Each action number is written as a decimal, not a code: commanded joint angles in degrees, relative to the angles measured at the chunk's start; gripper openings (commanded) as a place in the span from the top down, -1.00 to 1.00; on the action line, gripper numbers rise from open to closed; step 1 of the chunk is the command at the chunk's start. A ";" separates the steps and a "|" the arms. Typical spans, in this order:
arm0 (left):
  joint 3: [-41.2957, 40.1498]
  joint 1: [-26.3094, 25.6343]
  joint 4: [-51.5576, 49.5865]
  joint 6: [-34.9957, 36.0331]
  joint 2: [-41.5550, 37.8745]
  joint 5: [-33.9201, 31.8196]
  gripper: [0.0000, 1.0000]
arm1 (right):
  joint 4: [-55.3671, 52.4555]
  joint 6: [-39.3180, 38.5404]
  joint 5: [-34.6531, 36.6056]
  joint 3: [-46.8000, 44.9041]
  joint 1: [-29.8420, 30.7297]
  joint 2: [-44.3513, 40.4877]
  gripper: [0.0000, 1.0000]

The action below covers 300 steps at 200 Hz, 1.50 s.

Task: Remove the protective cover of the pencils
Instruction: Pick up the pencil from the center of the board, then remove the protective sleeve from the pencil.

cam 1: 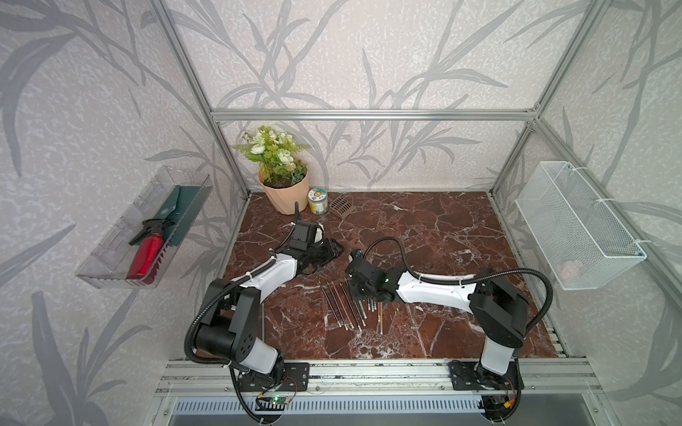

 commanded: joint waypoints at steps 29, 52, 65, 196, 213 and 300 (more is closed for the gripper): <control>-1.04 -0.23 2.32 -1.07 -0.07 2.09 -0.14 | 1.79 -0.43 -0.35 1.30 -0.29 -0.89 1.00; -1.72 -0.22 3.99 -1.90 -0.13 3.18 -0.16 | 1.93 -0.45 -1.12 1.94 -0.64 -0.46 1.00; -1.80 -0.38 4.64 -2.12 0.15 3.77 -0.16 | 2.41 -0.45 -1.93 1.82 -0.64 -0.65 1.00; -1.69 -1.45 7.00 -3.15 1.53 6.49 -0.10 | 7.43 -3.77 -2.69 -0.46 -3.01 -2.49 1.00; -1.62 -1.63 7.23 -3.27 1.79 6.55 -0.09 | 7.61 -3.92 -2.82 -0.30 -3.19 -2.62 1.00; -1.00 -1.90 5.97 -2.90 2.81 6.24 0.11 | 8.03 -4.01 -3.13 0.43 -3.39 -2.56 1.00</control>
